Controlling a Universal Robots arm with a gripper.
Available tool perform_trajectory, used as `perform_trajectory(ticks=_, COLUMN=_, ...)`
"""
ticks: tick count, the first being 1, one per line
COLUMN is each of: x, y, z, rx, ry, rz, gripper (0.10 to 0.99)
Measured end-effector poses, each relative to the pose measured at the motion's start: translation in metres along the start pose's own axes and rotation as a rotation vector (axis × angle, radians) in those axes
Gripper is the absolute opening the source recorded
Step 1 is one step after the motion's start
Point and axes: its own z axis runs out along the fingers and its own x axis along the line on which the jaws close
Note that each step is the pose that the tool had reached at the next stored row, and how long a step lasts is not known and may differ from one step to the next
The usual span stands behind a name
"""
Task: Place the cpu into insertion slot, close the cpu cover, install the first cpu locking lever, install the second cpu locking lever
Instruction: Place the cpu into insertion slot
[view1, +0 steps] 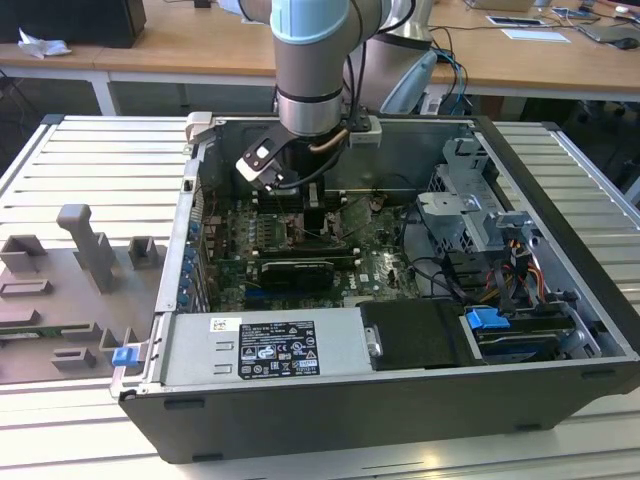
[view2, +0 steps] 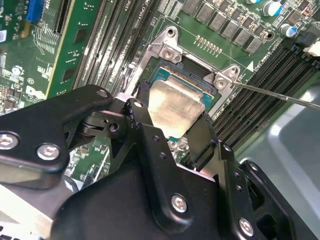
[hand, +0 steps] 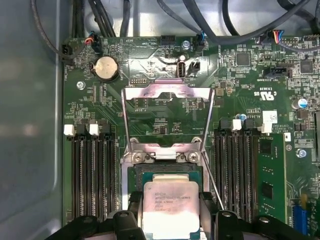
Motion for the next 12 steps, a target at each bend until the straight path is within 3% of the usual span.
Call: perform_trajectory(ticks=12, x=0.0014, y=0.0013, z=0.0057, rx=0.000, ry=0.0006, rz=-0.012, gripper=0.541)
